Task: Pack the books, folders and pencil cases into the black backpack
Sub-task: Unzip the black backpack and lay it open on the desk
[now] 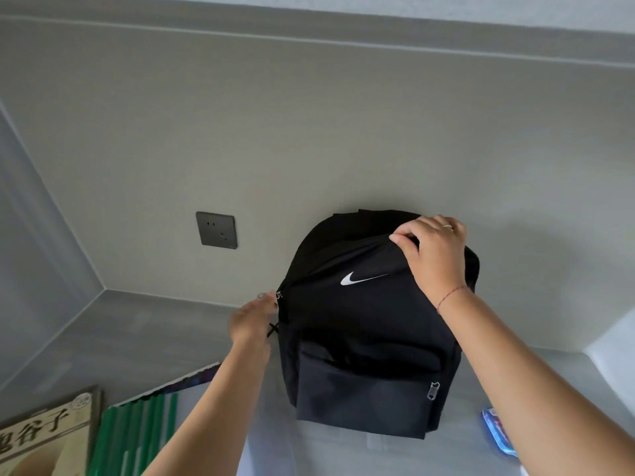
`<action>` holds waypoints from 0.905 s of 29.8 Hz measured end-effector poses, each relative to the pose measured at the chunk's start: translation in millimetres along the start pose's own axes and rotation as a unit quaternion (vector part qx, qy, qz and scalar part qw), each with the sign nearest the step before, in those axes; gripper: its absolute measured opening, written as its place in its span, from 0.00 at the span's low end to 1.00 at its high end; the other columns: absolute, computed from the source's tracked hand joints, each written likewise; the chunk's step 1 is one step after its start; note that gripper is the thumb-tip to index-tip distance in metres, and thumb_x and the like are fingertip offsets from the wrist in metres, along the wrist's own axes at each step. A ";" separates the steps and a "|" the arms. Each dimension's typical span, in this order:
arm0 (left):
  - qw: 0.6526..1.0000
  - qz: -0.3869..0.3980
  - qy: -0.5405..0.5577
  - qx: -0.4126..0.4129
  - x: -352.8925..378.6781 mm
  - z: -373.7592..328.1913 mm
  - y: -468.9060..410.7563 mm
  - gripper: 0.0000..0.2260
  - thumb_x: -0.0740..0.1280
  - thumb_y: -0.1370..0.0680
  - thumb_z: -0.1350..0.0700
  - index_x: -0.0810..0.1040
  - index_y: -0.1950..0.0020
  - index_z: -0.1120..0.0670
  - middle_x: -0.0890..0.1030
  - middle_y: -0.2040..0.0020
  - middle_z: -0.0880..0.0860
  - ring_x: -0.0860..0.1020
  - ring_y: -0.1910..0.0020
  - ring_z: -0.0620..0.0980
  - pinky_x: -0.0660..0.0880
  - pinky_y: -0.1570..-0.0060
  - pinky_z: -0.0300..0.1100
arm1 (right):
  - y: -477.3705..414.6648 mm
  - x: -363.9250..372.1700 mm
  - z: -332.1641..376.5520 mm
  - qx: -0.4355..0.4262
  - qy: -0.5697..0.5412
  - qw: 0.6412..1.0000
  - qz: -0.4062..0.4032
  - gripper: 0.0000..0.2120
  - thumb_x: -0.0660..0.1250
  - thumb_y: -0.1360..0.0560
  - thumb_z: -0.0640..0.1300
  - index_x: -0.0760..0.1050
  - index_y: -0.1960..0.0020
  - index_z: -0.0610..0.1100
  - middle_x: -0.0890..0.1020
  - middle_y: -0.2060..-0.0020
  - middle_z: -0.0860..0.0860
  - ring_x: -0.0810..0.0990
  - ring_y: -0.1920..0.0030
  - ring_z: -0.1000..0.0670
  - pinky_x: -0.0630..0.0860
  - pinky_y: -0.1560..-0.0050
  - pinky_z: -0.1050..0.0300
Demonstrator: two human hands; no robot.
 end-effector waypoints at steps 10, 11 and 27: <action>0.997 0.024 -0.030 -0.065 -25.6 52.5 -7.1 0.04 0.65 0.22 0.55 0.77 0.51 0.54 0.77 0.56 0.50 0.74 0.57 0.48 0.66 0.61 0.34 | 6.4 2.4 -8.4 0.019 -0.003 1.000 -0.008 0.09 0.68 0.28 0.51 0.78 0.64 0.49 0.81 0.67 0.54 0.78 0.60 0.48 0.56 0.49 0.60; 0.997 0.025 -0.031 -0.065 -24.5 52.6 -5.6 0.04 0.65 0.22 0.55 0.77 0.51 0.55 0.77 0.55 0.51 0.73 0.55 0.50 0.66 0.61 0.34 | 7.4 2.5 -7.7 0.023 -0.010 1.000 -0.009 0.08 0.68 0.28 0.51 0.78 0.64 0.49 0.81 0.66 0.54 0.78 0.59 0.48 0.56 0.48 0.61; 0.888 0.099 -0.280 0.351 63.4 -53.2 39.2 0.10 0.71 0.27 0.55 0.78 0.46 0.47 0.78 0.47 0.44 0.75 0.46 0.42 0.68 0.47 0.31 | 36.8 -22.4 -29.6 0.127 -0.005 0.992 -0.006 0.16 0.74 0.33 0.49 0.80 0.46 0.48 0.80 0.50 0.50 0.77 0.47 0.44 0.59 0.32 0.41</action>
Point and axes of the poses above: each hand's wrist, its own y-axis away from the middle knuckle, its own x-axis out of the palm, z = x × y, the point moved 2 cm from there along -y, towards the middle knuckle
